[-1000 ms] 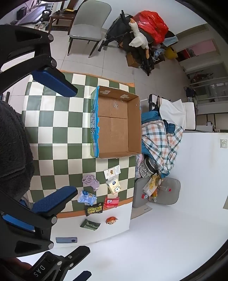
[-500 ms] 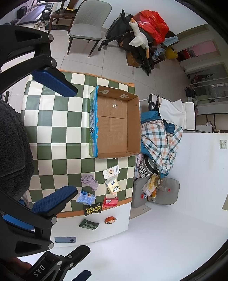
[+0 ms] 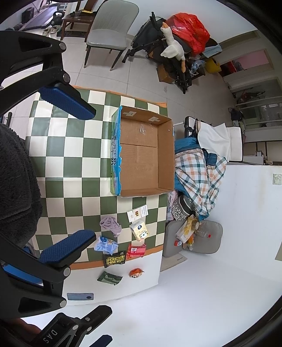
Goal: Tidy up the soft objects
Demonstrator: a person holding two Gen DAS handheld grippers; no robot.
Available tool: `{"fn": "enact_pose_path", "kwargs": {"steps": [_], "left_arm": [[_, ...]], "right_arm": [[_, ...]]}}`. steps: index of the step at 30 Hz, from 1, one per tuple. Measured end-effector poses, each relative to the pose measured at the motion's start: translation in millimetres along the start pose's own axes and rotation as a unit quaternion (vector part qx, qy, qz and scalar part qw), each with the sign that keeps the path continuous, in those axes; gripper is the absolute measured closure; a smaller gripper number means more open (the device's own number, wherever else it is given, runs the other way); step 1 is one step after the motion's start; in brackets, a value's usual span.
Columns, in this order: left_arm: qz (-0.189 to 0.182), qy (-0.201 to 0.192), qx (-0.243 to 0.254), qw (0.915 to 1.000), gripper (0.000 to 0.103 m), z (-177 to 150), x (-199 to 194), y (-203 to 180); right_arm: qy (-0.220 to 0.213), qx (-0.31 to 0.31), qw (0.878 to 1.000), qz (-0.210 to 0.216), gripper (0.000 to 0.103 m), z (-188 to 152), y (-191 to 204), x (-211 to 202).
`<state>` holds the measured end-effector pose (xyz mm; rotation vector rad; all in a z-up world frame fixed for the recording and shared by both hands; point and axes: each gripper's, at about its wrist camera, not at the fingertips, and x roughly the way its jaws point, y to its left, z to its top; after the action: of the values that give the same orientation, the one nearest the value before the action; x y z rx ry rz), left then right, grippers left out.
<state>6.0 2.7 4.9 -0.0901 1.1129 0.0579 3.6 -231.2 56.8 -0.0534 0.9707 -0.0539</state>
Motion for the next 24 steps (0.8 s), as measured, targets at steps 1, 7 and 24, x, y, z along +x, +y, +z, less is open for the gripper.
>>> {"fn": "enact_pose_path", "kwargs": {"steps": [1, 7, 24], "left_arm": [[0.000, 0.000, 0.001, 1.0000, 0.000, 1.0, 0.1, -0.1], [0.001, -0.001, -0.001, 1.0000, 0.000, 10.4, 6.1, 2.7], [0.007, -0.023, 0.000, 0.9997, 0.000, 18.3, -0.5, 2.6]], "right_arm": [[0.000, 0.001, 1.000, 0.001, 0.000, 0.0, 0.0, 0.2], [-0.003, 0.000, 1.000, -0.003, 0.000, -1.5, -0.6, -0.4], [-0.015, -0.001, 1.000, -0.003, 0.000, -0.1, 2.8, -3.6]]}}
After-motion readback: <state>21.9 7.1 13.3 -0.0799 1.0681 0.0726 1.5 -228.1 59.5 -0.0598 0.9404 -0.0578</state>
